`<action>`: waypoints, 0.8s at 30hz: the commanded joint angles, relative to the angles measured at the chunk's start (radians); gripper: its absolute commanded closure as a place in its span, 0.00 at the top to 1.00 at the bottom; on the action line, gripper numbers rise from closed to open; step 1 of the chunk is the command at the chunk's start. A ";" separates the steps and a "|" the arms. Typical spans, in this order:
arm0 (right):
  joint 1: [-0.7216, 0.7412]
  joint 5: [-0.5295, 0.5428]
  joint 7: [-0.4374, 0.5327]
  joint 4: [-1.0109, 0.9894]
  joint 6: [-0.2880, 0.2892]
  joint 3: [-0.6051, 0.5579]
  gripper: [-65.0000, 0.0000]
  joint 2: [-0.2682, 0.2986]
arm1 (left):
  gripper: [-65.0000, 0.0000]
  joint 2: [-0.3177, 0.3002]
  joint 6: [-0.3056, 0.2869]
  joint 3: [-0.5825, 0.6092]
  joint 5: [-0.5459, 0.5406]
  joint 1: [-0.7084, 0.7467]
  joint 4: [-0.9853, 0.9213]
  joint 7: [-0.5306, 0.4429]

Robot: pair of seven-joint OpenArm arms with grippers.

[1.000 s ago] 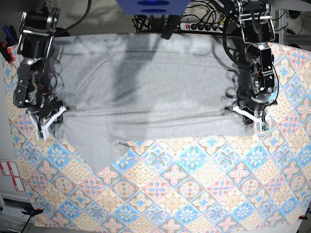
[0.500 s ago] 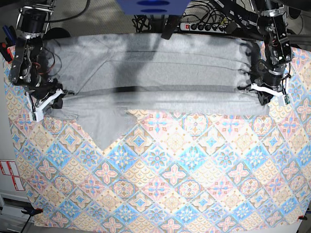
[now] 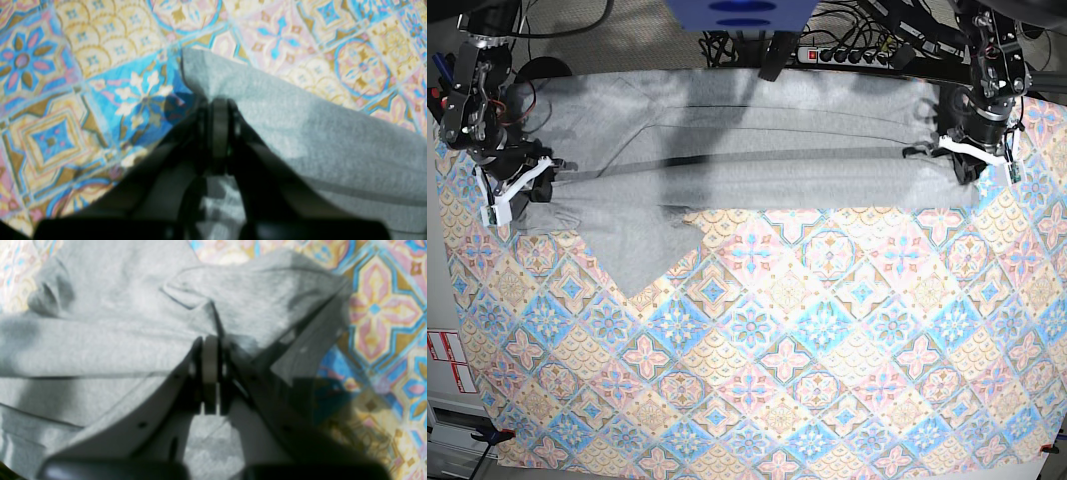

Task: Fold the T-shirt properly
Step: 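Lift the hem with both grippers and fold it toward the collar, then reach the right gripper to the loose hem corner and grasp it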

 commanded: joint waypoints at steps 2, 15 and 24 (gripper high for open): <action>0.006 0.005 0.021 0.008 0.000 0.003 0.00 0.018 | 0.00 -0.012 0.003 -0.007 0.003 0.002 0.013 -0.025; 0.011 0.002 -0.066 0.013 0.000 0.010 0.01 0.016 | 0.00 -0.011 0.003 -0.007 0.001 -0.086 -0.104 0.277; 0.009 0.002 -0.088 0.019 -0.003 0.013 0.31 0.016 | 0.32 -0.011 0.004 -0.012 -0.005 -0.078 -0.104 0.345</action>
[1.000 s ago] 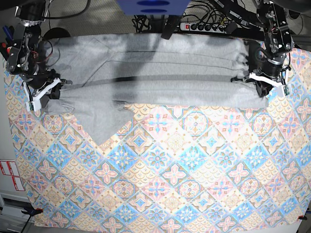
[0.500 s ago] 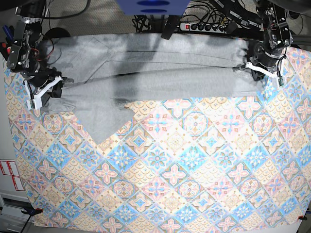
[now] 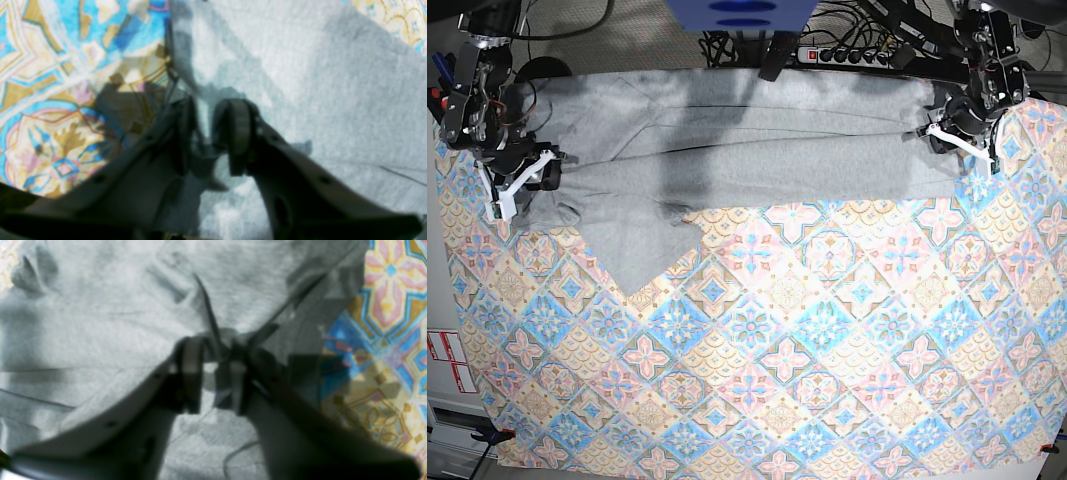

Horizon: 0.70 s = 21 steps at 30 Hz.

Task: Fold the T-shirt properly
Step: 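Reach the right gripper to the loose hem corner and grasp it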

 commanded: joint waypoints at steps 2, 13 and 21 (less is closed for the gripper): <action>0.006 0.010 0.020 0.019 0.000 0.033 0.34 0.018 | 0.35 -0.011 -0.002 -0.007 -0.006 0.004 0.015 -0.001; 0.063 0.009 0.016 0.134 0.000 0.151 0.33 -0.091 | 0.35 0.011 -0.002 -0.008 -0.008 0.001 0.018 -0.001; 0.259 -0.045 0.014 0.099 0.000 -0.221 0.33 -0.016 | 0.35 0.025 -0.002 -0.002 -0.008 -0.001 0.018 -0.001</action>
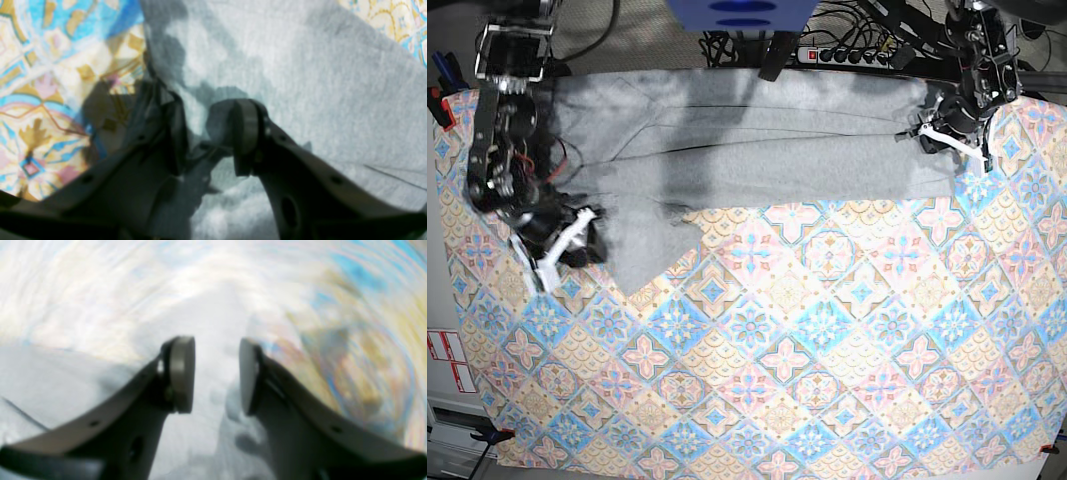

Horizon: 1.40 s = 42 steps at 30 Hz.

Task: Fold the T-shirt properly
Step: 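Reach the right gripper to the loose hem corner and grasp it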

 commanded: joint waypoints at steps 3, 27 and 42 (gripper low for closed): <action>0.100 -0.100 0.008 -0.070 -0.005 -0.075 0.33 0.019 | 0.36 -0.008 -0.002 -0.006 -0.004 0.004 0.017 -0.005; 0.370 -0.208 0.158 -0.756 -0.002 -0.250 0.40 0.002 | 0.36 -0.008 -0.002 -0.009 -0.004 0.007 0.019 -0.005; 0.297 -0.202 0.120 -0.618 -0.002 -0.294 0.00 -0.039 | 0.36 -0.008 -0.002 -0.009 -0.004 0.001 0.019 -0.005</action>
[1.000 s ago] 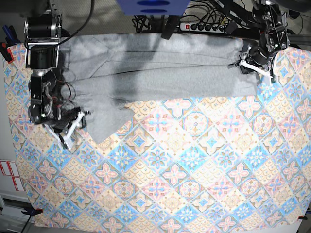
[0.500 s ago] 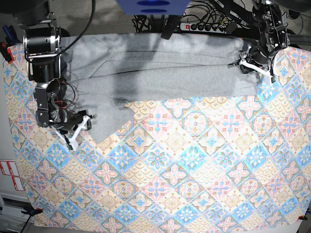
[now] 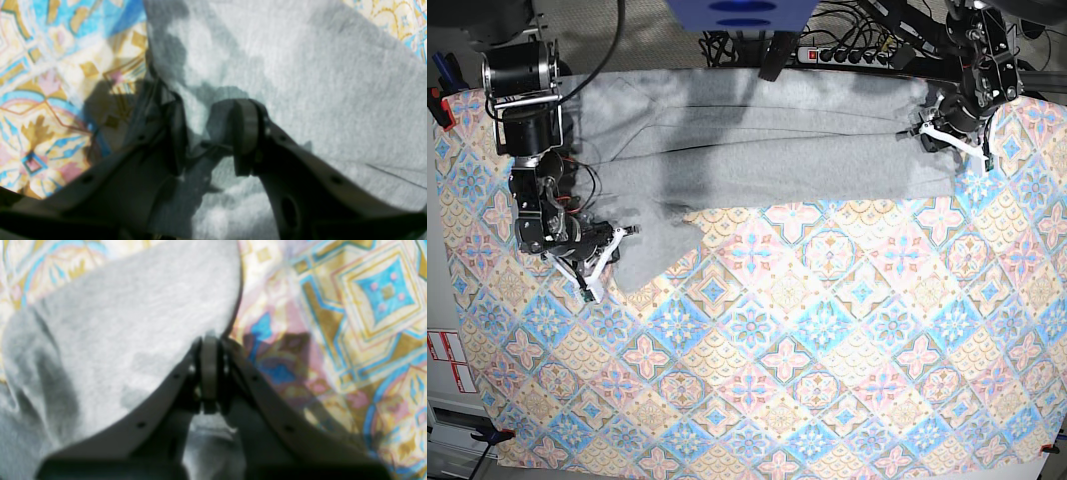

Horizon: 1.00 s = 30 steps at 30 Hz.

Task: Fold the T-shirt properly

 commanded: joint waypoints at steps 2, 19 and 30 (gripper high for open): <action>-0.025 0.025 -0.041 0.077 0.037 0.003 0.00 -0.002 | 0.36 -0.010 -0.002 -0.006 -0.004 -0.001 0.017 -0.005; -0.496 0.261 -0.297 0.778 0.037 0.425 0.00 -0.002 | 0.36 -0.010 -0.002 -0.006 -0.004 -0.002 0.017 -0.009; -0.714 0.355 -0.299 0.900 0.037 0.533 0.00 -0.002 | 0.36 -0.010 -0.002 -0.006 -0.004 -0.002 0.017 -0.009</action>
